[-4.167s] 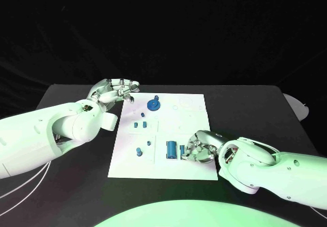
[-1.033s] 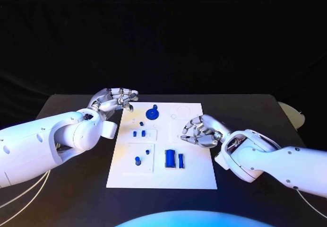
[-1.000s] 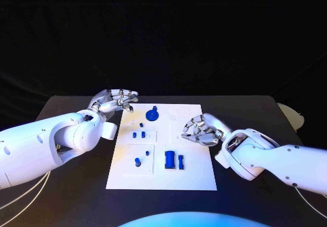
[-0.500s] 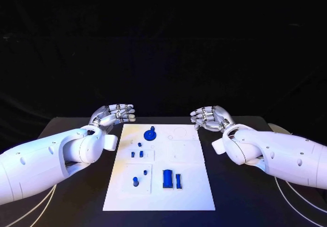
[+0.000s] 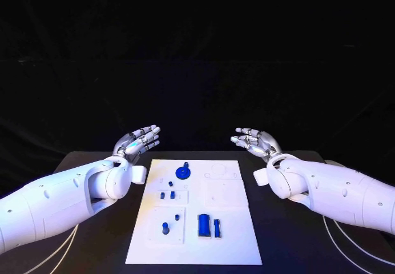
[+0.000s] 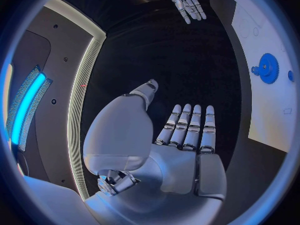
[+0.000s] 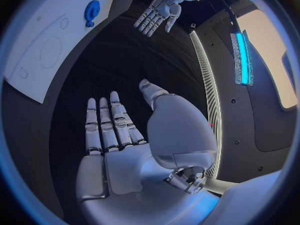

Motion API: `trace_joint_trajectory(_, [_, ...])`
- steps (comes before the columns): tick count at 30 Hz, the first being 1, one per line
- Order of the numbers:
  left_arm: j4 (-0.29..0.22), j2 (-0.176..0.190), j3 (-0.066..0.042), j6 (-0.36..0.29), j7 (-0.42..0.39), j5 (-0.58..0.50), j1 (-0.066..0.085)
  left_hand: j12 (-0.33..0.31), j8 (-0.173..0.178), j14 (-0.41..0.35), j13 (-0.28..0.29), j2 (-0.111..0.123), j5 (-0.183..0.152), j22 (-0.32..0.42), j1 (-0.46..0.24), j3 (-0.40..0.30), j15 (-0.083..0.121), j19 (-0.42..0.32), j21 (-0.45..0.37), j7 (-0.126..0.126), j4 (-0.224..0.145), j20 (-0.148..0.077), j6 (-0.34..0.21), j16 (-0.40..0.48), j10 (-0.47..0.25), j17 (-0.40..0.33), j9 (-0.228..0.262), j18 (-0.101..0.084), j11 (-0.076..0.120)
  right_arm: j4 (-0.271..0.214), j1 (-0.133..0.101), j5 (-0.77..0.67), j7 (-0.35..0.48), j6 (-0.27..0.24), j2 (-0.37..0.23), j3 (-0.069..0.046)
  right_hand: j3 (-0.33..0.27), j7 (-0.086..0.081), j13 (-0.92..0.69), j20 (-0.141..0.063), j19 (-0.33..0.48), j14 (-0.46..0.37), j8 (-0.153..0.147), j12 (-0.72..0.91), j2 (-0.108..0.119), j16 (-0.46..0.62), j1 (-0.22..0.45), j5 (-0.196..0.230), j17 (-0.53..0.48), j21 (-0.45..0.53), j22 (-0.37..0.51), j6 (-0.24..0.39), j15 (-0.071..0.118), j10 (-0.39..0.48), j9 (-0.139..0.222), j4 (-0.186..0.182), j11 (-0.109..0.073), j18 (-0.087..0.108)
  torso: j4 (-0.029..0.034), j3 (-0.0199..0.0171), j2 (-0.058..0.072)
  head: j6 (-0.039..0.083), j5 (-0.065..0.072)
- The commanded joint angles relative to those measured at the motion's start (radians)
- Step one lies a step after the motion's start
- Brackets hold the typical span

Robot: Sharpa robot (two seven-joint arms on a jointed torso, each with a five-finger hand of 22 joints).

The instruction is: Assemble the parts on the task board

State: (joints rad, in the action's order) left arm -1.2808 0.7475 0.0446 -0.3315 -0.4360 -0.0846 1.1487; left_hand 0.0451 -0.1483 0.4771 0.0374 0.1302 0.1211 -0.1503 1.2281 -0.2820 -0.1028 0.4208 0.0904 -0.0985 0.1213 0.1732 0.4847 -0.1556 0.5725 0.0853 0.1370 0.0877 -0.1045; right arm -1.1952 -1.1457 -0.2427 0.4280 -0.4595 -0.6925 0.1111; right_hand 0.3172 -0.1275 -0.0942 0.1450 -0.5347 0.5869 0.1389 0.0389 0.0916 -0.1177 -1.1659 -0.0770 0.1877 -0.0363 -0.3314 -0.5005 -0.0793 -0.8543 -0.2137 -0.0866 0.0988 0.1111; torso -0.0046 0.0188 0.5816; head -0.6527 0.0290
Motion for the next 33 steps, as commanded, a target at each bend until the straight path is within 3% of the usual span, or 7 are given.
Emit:
trace_joint_trajectory(1, [-0.019, 0.001, -0.003, -0.029, -0.006, 0.007, -0.007, -0.045, 0.148, -0.477, -0.037, -0.13, -0.121, 0.15, -0.392, 0.282, 0.103, -0.421, -0.09, 0.098, -0.121, -0.173, -0.485, 0.156, -0.572, -0.085, -0.137, -0.088, 0.105, -0.025, 0.005, 0.013, 0.005, -0.027, -0.006, -0.008, -0.317, 0.128, 0.094, -0.145, 0.535, -0.587, -0.139, -0.039, -0.092, 0.118, 0.371, 0.077, -0.188, 0.036, 0.331, 0.5, 0.079, 0.854, 0.214, 0.087, -0.099, -0.111, 0.0014, -0.0045, -0.01, 0.013, -0.007])
trace_joint_trajectory(4, [-0.047, 0.004, -0.008, -0.071, -0.014, 0.015, -0.016, -0.045, 0.148, -0.477, -0.037, -0.13, -0.121, 0.15, -0.481, 0.282, 0.103, -0.421, -0.09, 0.098, -0.121, -0.173, -0.485, 0.156, -0.572, -0.085, -0.137, -0.088, 0.105, -0.068, 0.016, 0.041, 0.016, -0.062, -0.016, -0.021, -0.317, 0.128, 0.094, -0.145, 0.535, -0.587, -0.139, -0.039, -0.092, 0.118, 0.455, 0.077, -0.188, 0.036, 0.331, 0.5, 0.079, 0.854, 0.214, 0.087, -0.099, -0.111, 0.003, -0.0118, -0.024, 0.033, -0.018])
trace_joint_trajectory(5, [-0.065, 0.006, -0.01, -0.099, -0.02, 0.02, -0.022, -0.045, 0.148, -0.477, -0.037, -0.13, -0.121, 0.15, -0.524, 0.282, 0.103, -0.421, -0.09, 0.098, -0.121, -0.173, -0.485, 0.156, -0.572, -0.085, -0.137, -0.088, 0.105, -0.096, 0.023, 0.059, 0.023, -0.084, -0.023, -0.029, -0.317, 0.128, 0.094, -0.145, 0.535, -0.587, -0.139, -0.039, -0.092, 0.118, 1.166, 0.077, -0.188, 0.036, 0.331, 0.5, 0.079, 0.854, 0.214, 0.087, -0.099, -0.111, 0.0037, -0.0147, -0.03, 0.041, -0.023])
trace_joint_trajectory(6, [-0.079, 0.008, -0.013, -0.12, -0.024, 0.024, -0.027, -0.045, 0.148, -0.477, -0.037, -0.13, -0.121, 0.15, -1.228, 0.282, 0.103, -0.421, -0.09, 0.098, -0.121, -0.173, -0.485, 0.156, -0.572, -0.085, -0.137, -0.088, 0.105, -0.117, 0.029, 0.073, 0.028, -0.101, -0.027, -0.035, -0.317, 0.128, 0.094, -0.145, 0.535, -0.587, -0.139, -0.039, -0.092, 0.118, 1.166, 0.077, -0.188, 0.036, 0.331, 0.5, 0.079, 0.854, 0.214, 0.087, -0.099, -0.111, 0.004, -0.0163, -0.032, 0.046, -0.025])
trace_joint_trajectory(14, [-0.222, 0.024, -0.034, -0.336, -0.065, 0.065, -0.076, -0.045, 0.148, -0.477, -0.037, -0.13, -0.121, 0.15, -1.228, 0.282, 0.103, -0.421, -0.09, 0.098, -0.121, -0.173, -0.485, 0.156, -0.572, -0.085, -0.137, -0.088, 0.105, -0.311, 0.079, 0.2, 0.076, -0.258, -0.073, -0.092, -0.317, 0.128, 0.094, -0.145, 0.535, -0.587, -0.139, -0.039, -0.092, 0.118, 1.166, 0.077, -0.188, 0.036, 0.331, 0.5, 0.079, 0.854, 0.214, 0.087, -0.099, -0.111, 0.0046, -0.0188, -0.037, 0.053, -0.029])
trace_joint_trajectory(17, [-0.255, 0.028, -0.039, -0.387, -0.074, 0.075, -0.087, -0.045, 0.148, -0.477, -0.037, -0.13, -0.121, 0.15, -1.228, 0.282, 0.103, -0.421, -0.09, 0.098, -0.121, -0.173, -0.485, 0.156, -0.572, -0.085, -0.137, -0.088, 0.105, -0.349, 0.089, 0.226, 0.086, -0.29, -0.082, -0.104, -0.317, 0.128, 0.094, -0.145, 0.535, -0.587, -0.139, -0.039, -0.092, 0.118, 1.166, 0.077, -0.188, 0.036, 0.331, 0.5, 0.079, 0.854, 0.214, 0.087, -0.099, -0.111, 0.0046, -0.0188, -0.037, 0.053, -0.029])
trace_joint_trajectory(33, [-0.289, 0.032, -0.045, -0.438, -0.084, 0.085, -0.099, -0.045, 0.148, -0.477, -0.037, -0.13, -0.121, 0.15, -1.228, 0.282, 0.103, -0.421, -0.09, 0.098, -0.121, -0.173, -0.485, 0.156, -0.572, -0.085, -0.137, -0.088, 0.105, -0.375, 0.096, 0.243, 0.092, -0.31, -0.087, -0.111, -0.317, 0.128, 0.094, -0.145, 0.535, -0.587, -0.139, -0.039, -0.092, 0.118, 1.166, 0.077, -0.188, 0.036, 0.331, 0.5, 0.079, 0.854, 0.214, 0.087, -0.099, -0.111, 0.0046, -0.0188, -0.037, 0.053, -0.029])
